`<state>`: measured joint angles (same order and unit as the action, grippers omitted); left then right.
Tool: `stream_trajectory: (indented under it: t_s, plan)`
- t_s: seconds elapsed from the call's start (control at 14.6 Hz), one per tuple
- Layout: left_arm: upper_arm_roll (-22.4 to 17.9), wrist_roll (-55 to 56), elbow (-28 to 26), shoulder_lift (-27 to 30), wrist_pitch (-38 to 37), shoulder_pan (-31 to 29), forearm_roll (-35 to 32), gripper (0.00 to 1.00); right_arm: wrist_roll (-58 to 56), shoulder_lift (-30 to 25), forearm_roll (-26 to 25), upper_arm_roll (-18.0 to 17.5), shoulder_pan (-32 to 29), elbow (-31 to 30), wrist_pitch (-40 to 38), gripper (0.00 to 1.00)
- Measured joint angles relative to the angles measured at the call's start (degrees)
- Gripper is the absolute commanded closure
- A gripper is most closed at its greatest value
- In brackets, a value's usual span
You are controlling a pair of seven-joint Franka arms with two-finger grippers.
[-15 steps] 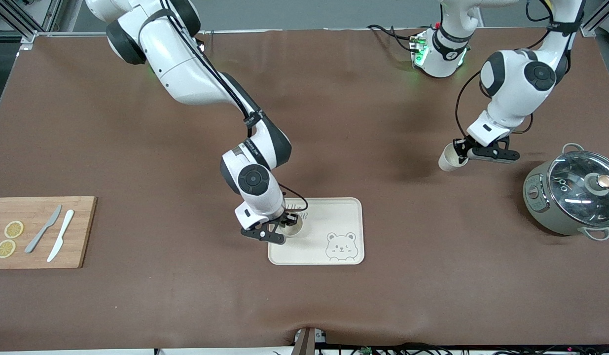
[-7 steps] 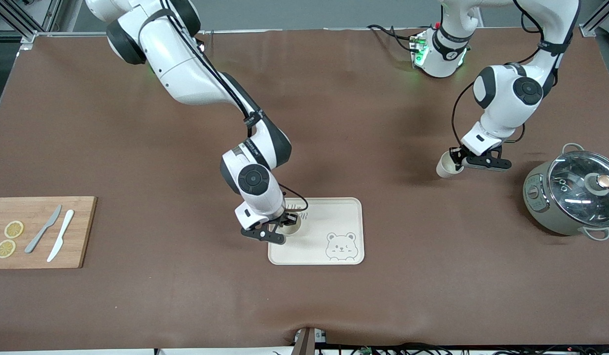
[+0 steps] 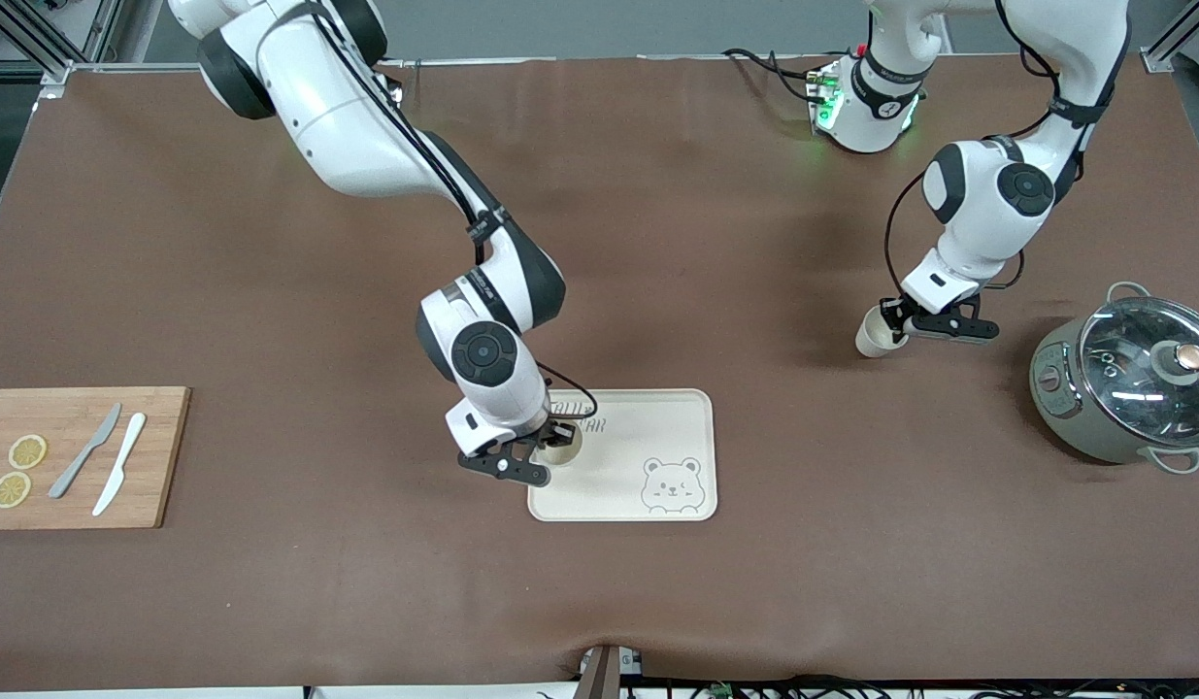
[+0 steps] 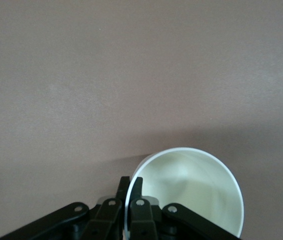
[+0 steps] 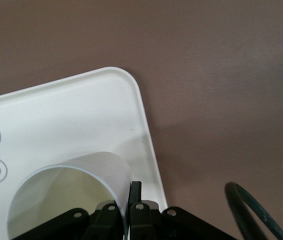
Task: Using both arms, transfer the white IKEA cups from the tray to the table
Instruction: 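Carry the second cup toward the cutting board and lower it with the right gripper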
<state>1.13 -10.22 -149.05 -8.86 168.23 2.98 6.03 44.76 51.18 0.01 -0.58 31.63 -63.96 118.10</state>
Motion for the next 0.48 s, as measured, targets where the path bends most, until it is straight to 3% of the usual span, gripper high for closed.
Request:
stream_trajectory:
  t_s: [0.21,0.27,0.34,0.41,0.48]
  plan:
    - [0.06,-0.04,0.06,-0.69,1.3,0.0,0.0,1.0,-4.58,-6.39,0.0,0.2,-2.24,-0.22,-8.6,1.0]
    - [0.14,-0.05,0.06,-0.72,1.43,-0.01,0.0,0.77,-7.0,-9.23,0.0,0.27,-3.47,-1.73,-9.73,1.0]
    - [0.3,-0.05,0.06,-0.74,1.52,-0.01,0.0,0.11,-10.02,-12.37,0.0,0.34,-4.98,-4.15,-10.28,1.0]
    - [0.44,-0.07,0.08,-0.75,1.65,0.0,0.0,0.0,-13.63,-15.66,0.0,0.4,-6.84,-7.15,-10.54,1.0]
    - [0.6,-0.14,0.08,-0.91,1.66,0.02,0.0,0.0,-17.31,-18.84,0.0,0.46,-8.88,-10.33,-10.76,1.0]
